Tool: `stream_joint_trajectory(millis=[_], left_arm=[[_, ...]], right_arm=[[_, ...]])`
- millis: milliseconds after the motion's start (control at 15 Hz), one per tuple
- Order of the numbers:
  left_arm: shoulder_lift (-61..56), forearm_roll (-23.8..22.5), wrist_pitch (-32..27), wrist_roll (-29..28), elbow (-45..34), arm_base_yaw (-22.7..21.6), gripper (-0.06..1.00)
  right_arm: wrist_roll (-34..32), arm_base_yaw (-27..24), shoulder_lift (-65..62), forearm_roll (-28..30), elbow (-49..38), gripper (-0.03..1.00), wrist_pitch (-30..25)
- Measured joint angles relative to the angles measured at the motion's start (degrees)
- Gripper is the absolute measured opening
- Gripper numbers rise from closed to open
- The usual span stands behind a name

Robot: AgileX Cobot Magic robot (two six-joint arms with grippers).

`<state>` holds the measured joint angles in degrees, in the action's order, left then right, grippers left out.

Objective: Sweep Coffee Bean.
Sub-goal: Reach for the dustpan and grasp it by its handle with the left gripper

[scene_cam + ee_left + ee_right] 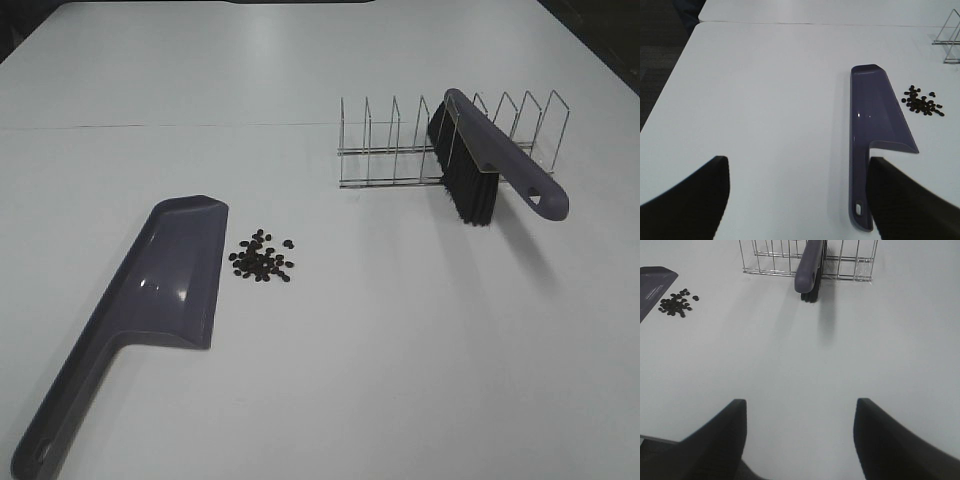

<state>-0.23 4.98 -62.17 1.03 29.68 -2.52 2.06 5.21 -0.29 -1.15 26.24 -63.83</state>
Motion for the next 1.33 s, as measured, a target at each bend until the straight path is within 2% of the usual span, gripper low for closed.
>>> stream_joint_trajectory(millis=[733,867,933,1333], left_arm=[[0.0,-0.23,0.06,-0.57,0.0,0.0,0.69],[0.0,-0.23,0.06,-0.52,0.0,0.0,0.81],[0.0,-0.4,0.06,-0.52,0.0,0.0,0.96],[0.0,-0.4,0.06,-0.52,0.0,0.0,0.99]], right_arm=[[0.06,0.0,0.0,0.0,-0.06,0.57,0.0],[0.06,0.0,0.0,0.0,-0.06,0.57,0.0],[0.06,0.0,0.0,0.0,-0.06,0.57,0.0],[0.06,0.0,0.0,0.0,-0.06,0.57,0.0]])
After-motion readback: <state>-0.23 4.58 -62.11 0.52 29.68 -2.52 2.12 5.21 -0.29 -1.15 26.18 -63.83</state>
